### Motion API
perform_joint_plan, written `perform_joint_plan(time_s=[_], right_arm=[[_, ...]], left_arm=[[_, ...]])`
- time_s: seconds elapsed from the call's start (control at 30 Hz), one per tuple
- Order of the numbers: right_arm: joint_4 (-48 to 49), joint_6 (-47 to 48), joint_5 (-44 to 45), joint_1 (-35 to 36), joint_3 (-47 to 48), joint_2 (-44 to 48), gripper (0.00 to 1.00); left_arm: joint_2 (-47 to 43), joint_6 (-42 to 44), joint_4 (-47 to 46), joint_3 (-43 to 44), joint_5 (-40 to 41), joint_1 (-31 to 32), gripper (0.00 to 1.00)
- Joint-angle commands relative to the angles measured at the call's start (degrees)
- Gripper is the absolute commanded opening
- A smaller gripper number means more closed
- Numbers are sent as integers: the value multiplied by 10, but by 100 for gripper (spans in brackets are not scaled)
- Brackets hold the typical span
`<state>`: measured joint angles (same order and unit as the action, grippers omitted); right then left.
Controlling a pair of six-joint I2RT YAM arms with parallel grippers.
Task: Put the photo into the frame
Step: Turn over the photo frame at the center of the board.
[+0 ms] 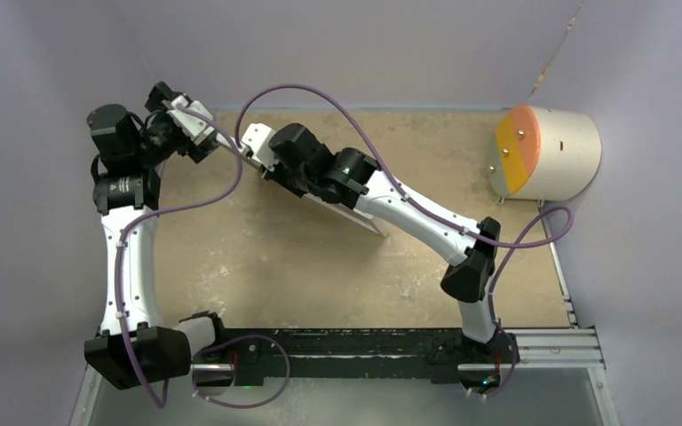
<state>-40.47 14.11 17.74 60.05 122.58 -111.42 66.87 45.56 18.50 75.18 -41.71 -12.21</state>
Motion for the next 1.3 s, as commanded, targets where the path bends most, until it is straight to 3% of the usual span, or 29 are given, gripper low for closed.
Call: perform_joint_plan(time_s=[0.0,0.23,0.5,0.67,1.0,1.13,1.27], right_arm=[[-12,-75,-80,-53,60,-4,14],[-8,-181,-204,-173,47,-8,13],[-8,-250,-320,-316,37,-29,12],[22,-283,-365,-395,-11,-26,11],[-9,-309,-394,-476,65,-60,6],[38,-340,-423,-482,-33,-22,5],[151,-396,-465,-482,-229,47,6]], left_arm=[[6,-153,-39,28,-30,-23,93],[31,-198,-8,35,-34,-38,94],[87,-140,111,68,-88,-44,96],[129,-77,200,85,-107,-45,97],[174,-25,272,90,-140,-45,98],[193,11,322,99,-142,-45,99],[220,12,344,96,-117,-45,99]])
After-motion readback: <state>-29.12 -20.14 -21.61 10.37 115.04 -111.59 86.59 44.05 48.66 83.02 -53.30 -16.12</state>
